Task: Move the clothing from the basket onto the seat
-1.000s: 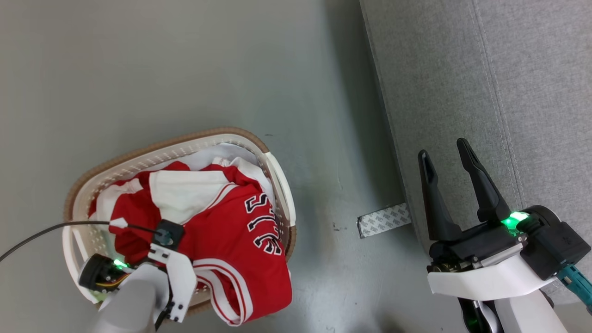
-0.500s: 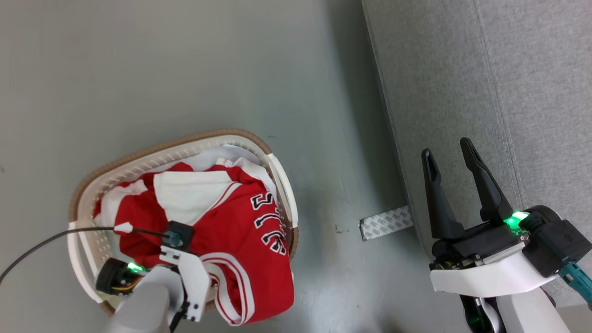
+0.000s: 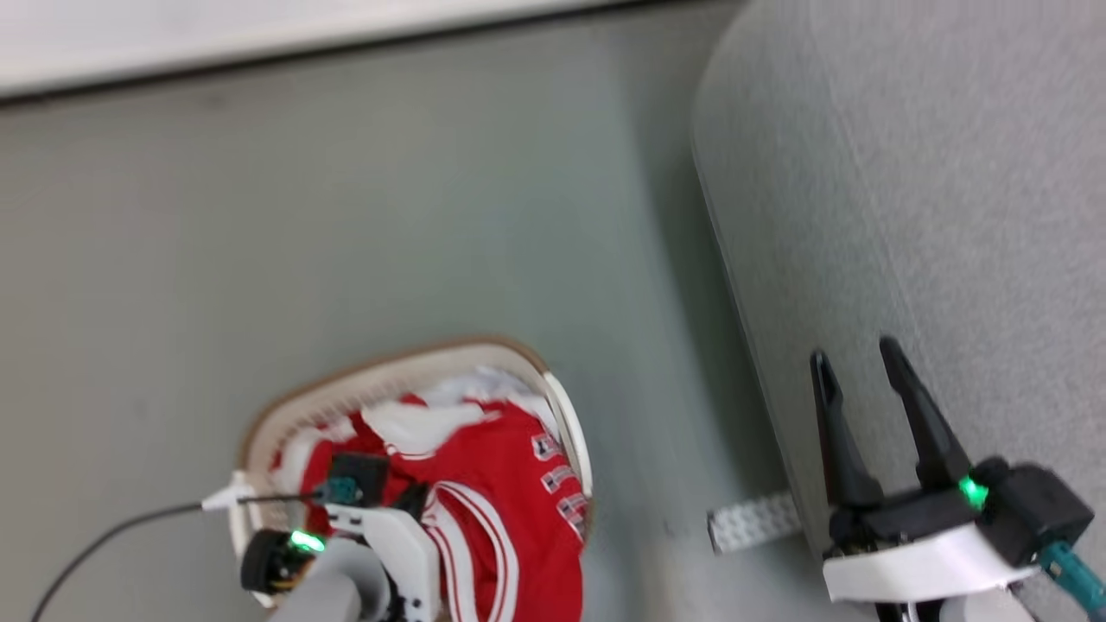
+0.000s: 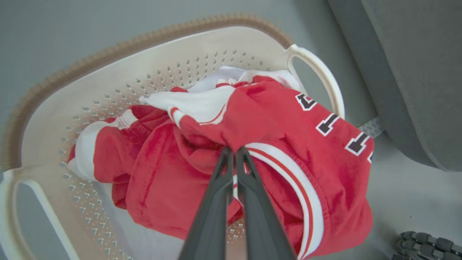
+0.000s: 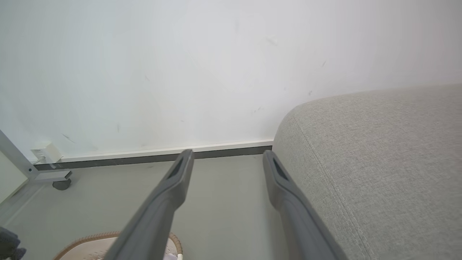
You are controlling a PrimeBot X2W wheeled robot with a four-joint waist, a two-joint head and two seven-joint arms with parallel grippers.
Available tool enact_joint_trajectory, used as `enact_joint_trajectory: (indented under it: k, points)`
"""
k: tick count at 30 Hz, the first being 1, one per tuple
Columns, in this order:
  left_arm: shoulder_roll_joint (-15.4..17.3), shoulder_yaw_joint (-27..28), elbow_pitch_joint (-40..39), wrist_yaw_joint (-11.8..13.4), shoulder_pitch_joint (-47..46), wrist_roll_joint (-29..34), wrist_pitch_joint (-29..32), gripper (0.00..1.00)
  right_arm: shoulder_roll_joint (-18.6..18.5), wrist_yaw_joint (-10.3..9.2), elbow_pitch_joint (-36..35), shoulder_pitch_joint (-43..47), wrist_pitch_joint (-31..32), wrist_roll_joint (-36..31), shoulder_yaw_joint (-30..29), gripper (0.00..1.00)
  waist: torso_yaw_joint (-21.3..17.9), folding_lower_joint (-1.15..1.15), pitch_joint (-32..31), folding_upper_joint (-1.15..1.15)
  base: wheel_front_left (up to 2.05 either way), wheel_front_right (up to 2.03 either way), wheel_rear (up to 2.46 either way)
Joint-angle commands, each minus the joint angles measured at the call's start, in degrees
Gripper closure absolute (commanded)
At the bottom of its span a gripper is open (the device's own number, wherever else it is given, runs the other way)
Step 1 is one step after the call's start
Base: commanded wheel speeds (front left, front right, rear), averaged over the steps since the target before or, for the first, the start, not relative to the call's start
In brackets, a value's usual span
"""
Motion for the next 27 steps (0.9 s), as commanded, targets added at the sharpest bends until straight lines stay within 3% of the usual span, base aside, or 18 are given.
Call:
enact_joint_trajectory:
  k: [1,9,20,27]
  points:
    - [0.04,-1.23,-1.31,-0.05,1.78,-2.28,-0.21,1.00,-0.06,-0.12,0.34,1.30,0.03,-0.11,-0.32,0.00,2.70,0.00,-6.08,0.00,0.00,0.00,0.00]
    - [0.06,-8.73,-12.40,-0.09,7.40,-12.74,1.79,1.00,-0.09,-0.12,1.64,7.54,0.03,-1.19,-2.14,0.00,5.73,0.00,-15.58,0.00,0.00,0.00,0.00]
    - [1.30,-9.53,-27.86,-0.08,10.04,-16.69,6.21,1.00,-0.09,-0.12,2.03,12.95,0.03,-2.03,-3.28,0.00,7.83,0.00,-22.48,0.00,0.00,0.00,0.00]
    - [2.89,-9.33,-40.98,1.49,12.64,-18.26,10.71,1.00,-0.66,-0.12,2.50,15.20,0.03,-2.36,-3.04,0.00,7.60,0.00,-26.39,0.00,0.00,0.00,0.00]
